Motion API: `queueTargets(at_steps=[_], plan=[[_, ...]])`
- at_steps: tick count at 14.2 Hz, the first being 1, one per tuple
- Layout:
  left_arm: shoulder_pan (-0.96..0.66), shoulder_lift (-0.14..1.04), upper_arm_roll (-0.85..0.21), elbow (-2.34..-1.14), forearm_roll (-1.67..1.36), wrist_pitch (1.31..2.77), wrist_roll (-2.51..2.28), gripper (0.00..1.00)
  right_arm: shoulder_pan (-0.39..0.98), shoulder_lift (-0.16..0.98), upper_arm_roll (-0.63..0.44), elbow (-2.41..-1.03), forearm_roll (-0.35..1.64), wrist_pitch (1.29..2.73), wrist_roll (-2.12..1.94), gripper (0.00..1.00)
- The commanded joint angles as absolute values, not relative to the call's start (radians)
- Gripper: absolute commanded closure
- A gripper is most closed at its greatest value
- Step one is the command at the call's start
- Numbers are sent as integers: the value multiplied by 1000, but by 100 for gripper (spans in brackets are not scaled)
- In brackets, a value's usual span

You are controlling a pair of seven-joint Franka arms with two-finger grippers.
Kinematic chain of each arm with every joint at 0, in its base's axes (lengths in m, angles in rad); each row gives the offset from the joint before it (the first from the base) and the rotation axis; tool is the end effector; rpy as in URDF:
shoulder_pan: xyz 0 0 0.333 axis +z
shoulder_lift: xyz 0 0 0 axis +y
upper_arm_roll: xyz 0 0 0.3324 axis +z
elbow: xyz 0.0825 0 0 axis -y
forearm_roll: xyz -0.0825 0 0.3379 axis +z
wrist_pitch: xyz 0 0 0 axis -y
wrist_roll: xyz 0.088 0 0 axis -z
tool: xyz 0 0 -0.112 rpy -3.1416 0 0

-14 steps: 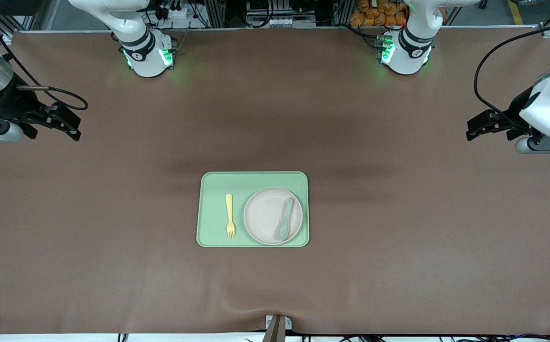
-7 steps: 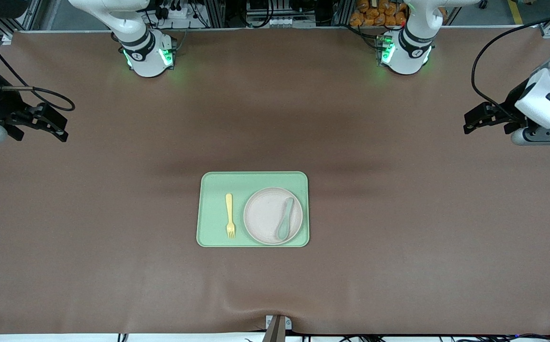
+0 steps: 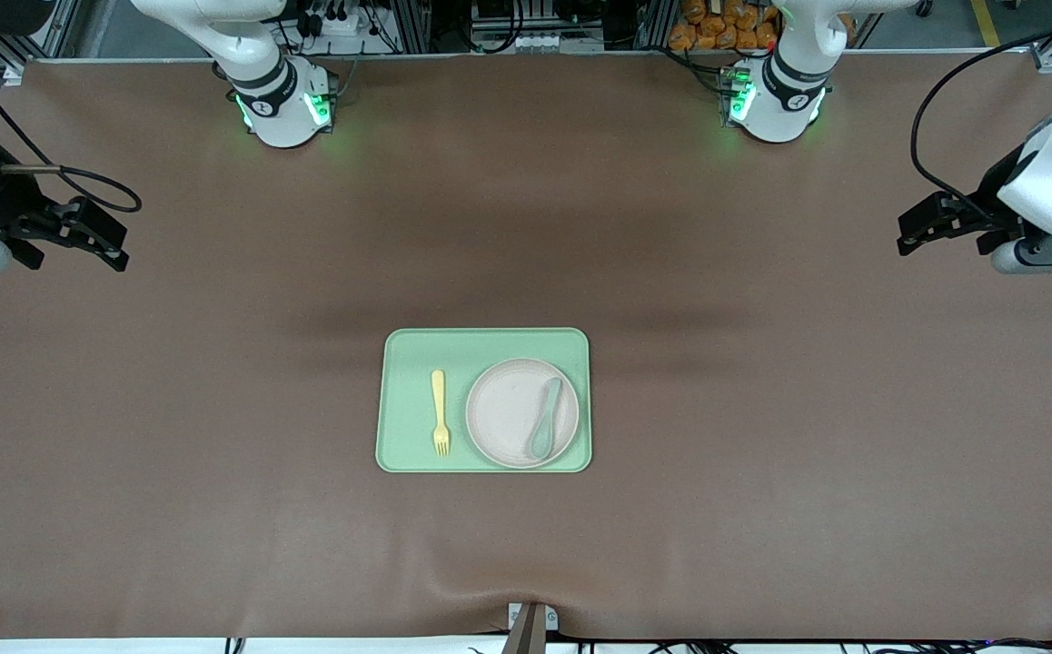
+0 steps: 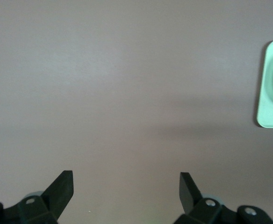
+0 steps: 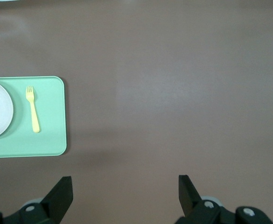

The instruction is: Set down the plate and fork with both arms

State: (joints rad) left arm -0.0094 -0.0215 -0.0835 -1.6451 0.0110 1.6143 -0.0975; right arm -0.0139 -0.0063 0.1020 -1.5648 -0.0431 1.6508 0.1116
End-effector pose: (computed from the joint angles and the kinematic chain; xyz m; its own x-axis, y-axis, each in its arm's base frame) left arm 0.5020 -0.0461 0.6188 1.0000 0.0042 -0.0081 0.0040 -0.9999 -0.0136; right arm 0.5136 0.0410 0.6492 0.9951 -0.0203 0.0964 -0.0236 -0.9992 0.0332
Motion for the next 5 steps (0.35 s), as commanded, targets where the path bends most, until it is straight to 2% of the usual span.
queueTargets(at_steps=[1,5], plan=[[-6,-17,-89,-1609,44,1576,-91,0,-28,-17,109,-1565,-34,1652,98,0],[-5,-23,-89,-1597,37,1543,-89,0,-25,-17,110,-1562,-35,1651,104,0]])
